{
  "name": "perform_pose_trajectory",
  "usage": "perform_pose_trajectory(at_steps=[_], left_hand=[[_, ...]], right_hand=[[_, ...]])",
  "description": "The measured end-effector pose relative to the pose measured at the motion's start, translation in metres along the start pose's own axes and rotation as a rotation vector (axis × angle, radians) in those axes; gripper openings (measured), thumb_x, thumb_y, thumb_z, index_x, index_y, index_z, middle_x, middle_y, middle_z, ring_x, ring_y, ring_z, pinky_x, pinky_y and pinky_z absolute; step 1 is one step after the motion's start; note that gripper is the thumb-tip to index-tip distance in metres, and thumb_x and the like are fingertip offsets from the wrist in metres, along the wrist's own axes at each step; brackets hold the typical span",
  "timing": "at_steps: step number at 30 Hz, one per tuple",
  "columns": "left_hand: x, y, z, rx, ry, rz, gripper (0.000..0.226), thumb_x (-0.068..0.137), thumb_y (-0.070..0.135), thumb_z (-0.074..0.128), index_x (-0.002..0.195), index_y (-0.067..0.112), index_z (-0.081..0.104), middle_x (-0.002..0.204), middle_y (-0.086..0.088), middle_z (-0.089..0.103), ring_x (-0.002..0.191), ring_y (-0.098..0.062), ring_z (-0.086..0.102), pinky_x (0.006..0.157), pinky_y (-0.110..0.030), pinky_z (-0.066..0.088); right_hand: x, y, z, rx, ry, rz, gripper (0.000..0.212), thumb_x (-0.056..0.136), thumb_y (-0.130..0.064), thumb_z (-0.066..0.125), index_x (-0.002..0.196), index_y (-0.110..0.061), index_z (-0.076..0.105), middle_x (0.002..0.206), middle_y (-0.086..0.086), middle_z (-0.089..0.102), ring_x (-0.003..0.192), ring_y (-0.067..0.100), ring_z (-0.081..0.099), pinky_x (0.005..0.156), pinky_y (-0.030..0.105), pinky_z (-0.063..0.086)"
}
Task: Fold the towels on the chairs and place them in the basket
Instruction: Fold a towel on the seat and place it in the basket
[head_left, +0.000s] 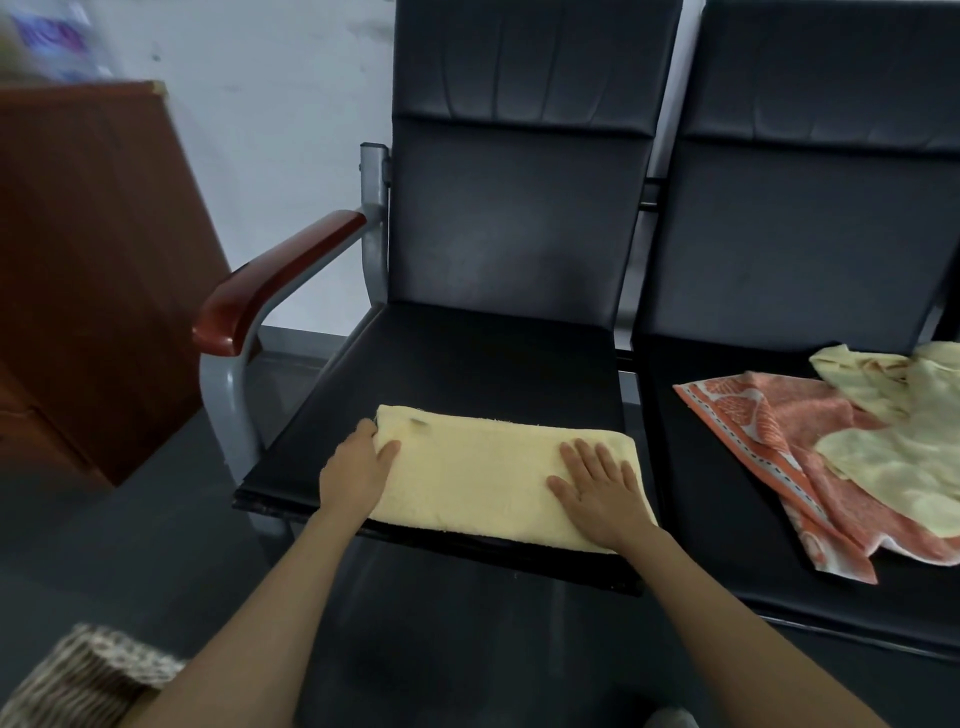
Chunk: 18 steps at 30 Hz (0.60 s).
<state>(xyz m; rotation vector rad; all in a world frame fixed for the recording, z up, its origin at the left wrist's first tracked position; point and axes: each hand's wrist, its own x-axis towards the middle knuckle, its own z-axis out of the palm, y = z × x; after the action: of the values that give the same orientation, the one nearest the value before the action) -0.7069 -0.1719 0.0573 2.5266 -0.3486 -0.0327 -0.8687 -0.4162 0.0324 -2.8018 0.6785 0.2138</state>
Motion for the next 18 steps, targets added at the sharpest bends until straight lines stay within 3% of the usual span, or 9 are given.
perform_pose_trajectory(at_steps=[2,5,6,8,10,12,14,18], left_hand=[[0.0,0.005,-0.007,-0.097,0.007,0.03,0.02,0.097,0.03,0.049,0.105,0.016,0.037,0.096,-0.007,0.059,0.083,-0.025,0.057,0.067,-0.036,0.043],[0.002,0.01,-0.019,-0.321,-0.031,0.116,0.038,0.097,0.017,0.047,0.134,0.024,0.041,0.114,0.003,0.052,0.099,-0.014,0.051,0.083,-0.028,0.04],[0.003,0.013,-0.024,-0.384,-0.048,0.117,0.041,0.097,0.014,0.046,0.136,0.028,0.046,0.118,0.004,0.053,0.1,-0.009,0.049,0.085,-0.023,0.039],[0.004,0.025,-0.032,-0.483,-0.068,0.081,0.033,0.097,0.012,0.045,0.119,0.028,0.064,0.115,0.0,0.061,0.088,-0.005,0.054,0.072,-0.015,0.041],[0.003,0.039,-0.037,-0.56,-0.088,0.057,0.031,0.097,0.012,0.046,0.109,0.028,0.069,0.11,-0.001,0.064,0.083,-0.004,0.057,0.066,-0.015,0.044],[0.001,0.048,-0.037,-0.622,-0.099,0.078,0.031,0.097,0.012,0.047,0.115,0.028,0.067,0.119,0.001,0.063,0.097,-0.012,0.06,0.084,-0.024,0.05],[-0.001,0.057,-0.035,-0.64,-0.112,0.115,0.033,0.098,0.012,0.047,0.123,0.027,0.063,0.128,0.005,0.057,0.113,-0.014,0.055,0.1,-0.031,0.044],[-0.008,0.073,-0.023,-0.514,-0.143,0.24,0.036,0.097,0.009,0.048,0.131,0.016,0.056,0.129,0.008,0.05,0.116,-0.001,0.043,0.09,-0.004,0.028]], right_hand=[[0.0,-0.001,0.0,-0.01,0.014,-0.006,0.062,0.099,-0.053,0.014,0.152,-0.028,-0.006,0.16,-0.005,-0.011,0.146,0.018,-0.015,0.118,0.043,-0.008],[0.001,-0.002,0.001,-0.027,0.02,-0.011,0.064,0.098,-0.055,0.013,0.152,-0.027,-0.005,0.16,-0.004,-0.01,0.147,0.019,-0.014,0.118,0.045,-0.008],[0.002,-0.004,0.001,-0.037,0.019,-0.01,0.065,0.096,-0.057,0.011,0.152,-0.027,-0.005,0.16,-0.004,-0.011,0.147,0.019,-0.014,0.118,0.046,-0.008],[0.005,-0.014,0.003,-0.05,0.011,-0.013,0.067,0.095,-0.059,0.01,0.152,-0.026,-0.006,0.16,-0.003,-0.011,0.146,0.02,-0.014,0.118,0.048,-0.009],[0.009,-0.03,0.006,-0.045,-0.007,-0.022,0.067,0.097,-0.058,0.012,0.152,-0.025,-0.008,0.16,-0.001,-0.013,0.146,0.022,-0.016,0.117,0.049,-0.01],[0.014,-0.052,0.01,-0.038,-0.023,-0.042,0.067,0.098,-0.057,0.01,0.152,-0.023,-0.01,0.159,0.0,-0.016,0.145,0.023,-0.019,0.116,0.05,-0.012],[0.019,-0.077,0.013,-0.027,-0.033,-0.055,0.068,0.098,-0.057,0.009,0.152,-0.021,-0.011,0.159,0.001,-0.018,0.145,0.023,-0.02,0.116,0.051,-0.012],[0.023,-0.108,0.019,0.07,-0.034,-0.104,0.062,0.1,-0.051,0.013,0.153,-0.02,-0.002,0.16,0.001,-0.01,0.146,0.023,-0.016,0.117,0.049,-0.011]])
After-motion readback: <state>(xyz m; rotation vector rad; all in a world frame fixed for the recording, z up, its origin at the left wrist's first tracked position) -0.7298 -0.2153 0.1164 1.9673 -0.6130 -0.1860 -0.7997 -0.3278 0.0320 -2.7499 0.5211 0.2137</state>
